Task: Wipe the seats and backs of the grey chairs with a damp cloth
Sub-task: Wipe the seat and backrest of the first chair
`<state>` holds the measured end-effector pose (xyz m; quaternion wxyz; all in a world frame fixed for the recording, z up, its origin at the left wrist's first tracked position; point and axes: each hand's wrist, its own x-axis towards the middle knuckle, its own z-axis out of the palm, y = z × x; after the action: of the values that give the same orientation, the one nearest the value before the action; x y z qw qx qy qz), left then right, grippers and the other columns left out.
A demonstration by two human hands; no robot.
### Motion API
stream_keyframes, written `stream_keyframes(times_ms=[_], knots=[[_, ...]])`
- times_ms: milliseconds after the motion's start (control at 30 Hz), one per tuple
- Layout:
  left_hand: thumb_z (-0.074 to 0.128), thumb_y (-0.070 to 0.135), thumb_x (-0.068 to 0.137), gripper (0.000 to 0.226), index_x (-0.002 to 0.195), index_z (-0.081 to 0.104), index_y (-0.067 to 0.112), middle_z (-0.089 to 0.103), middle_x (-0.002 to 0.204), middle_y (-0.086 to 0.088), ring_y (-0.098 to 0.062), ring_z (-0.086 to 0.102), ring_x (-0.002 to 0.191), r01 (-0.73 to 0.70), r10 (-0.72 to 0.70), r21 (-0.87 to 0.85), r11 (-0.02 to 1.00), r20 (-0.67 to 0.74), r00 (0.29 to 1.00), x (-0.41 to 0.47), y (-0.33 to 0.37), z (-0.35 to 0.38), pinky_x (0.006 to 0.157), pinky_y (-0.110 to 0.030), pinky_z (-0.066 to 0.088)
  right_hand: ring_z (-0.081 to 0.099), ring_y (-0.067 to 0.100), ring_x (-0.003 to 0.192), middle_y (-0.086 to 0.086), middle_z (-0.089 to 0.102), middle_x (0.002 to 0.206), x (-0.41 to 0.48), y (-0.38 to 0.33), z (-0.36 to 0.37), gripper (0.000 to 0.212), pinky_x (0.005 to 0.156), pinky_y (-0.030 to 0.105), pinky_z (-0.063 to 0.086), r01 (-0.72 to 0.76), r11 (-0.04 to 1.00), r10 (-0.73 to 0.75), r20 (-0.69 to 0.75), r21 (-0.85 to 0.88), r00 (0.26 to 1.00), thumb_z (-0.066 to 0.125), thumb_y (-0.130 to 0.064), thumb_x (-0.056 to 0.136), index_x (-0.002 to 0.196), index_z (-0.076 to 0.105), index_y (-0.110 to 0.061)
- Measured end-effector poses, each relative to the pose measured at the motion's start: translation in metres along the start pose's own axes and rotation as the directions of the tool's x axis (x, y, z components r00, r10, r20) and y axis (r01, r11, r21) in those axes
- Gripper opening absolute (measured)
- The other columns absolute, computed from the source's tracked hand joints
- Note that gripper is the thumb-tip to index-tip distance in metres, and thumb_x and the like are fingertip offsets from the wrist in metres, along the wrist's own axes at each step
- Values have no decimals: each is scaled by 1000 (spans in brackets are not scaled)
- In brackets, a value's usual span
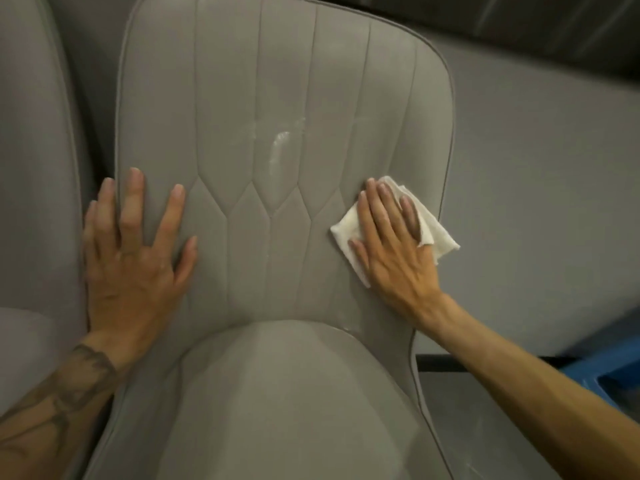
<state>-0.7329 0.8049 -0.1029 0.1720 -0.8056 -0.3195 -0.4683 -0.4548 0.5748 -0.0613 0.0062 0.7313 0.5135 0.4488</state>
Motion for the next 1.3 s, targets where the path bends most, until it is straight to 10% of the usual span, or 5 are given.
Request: stream_keyframes(times_ms=[500, 733, 933, 1133, 1300], knots=[[46, 41, 110, 64, 168, 23, 26, 14, 174, -19, -45, 16, 158, 1, -1, 16, 1000, -3, 1000, 0, 0, 3, 130, -56, 18, 7, 26, 161, 12, 11, 173, 57, 0, 1, 63, 132, 44, 3, 34, 999, -31, -92, 34, 995, 29, -38, 113, 164, 13, -5], [48, 40, 110, 64, 168, 24, 25, 15, 173, -21, -46, 17, 158, -6, 6, 18, 1000, -2, 1000, -1, -1, 5, 128, -58, 21, 19, 32, 159, 18, 22, 169, 138, -5, -11, 64, 130, 48, 9, -394, 894, 445, -325, 213, 835, 31, -40, 111, 161, 21, -1], [50, 38, 109, 64, 167, 27, 23, 16, 172, -22, -47, 18, 157, -3, 3, -2, 1000, -1, 1000, 1, 0, 2, 127, -60, 24, 14, 26, 161, 13, 17, 172, 99, 2, -9, 63, 131, 44, 7, -2, 995, 19, -184, 95, 983, 29, -40, 112, 163, 19, -5], [50, 38, 109, 63, 166, 30, 22, 17, 172, -22, -49, 21, 156, 9, -9, 0, 1000, 12, 1000, 2, 0, 3, 125, -61, 26, 23, 31, 158, 17, 27, 168, 180, -4, -23, 62, 130, 50, 16, -397, 885, 463, -379, 242, 801, 25, -39, 112, 161, 26, -2], [49, 38, 109, 64, 167, 29, 22, 15, 173, -21, -47, 19, 158, 2, -2, 3, 1000, 15, 1000, 1, -1, 4, 125, -61, 27, 15, 30, 160, 16, 19, 171, 97, -56, -5, 62, 132, 48, 7, 37, 973, 1, -165, 228, 986, 35, -36, 112, 162, 22, -2]])
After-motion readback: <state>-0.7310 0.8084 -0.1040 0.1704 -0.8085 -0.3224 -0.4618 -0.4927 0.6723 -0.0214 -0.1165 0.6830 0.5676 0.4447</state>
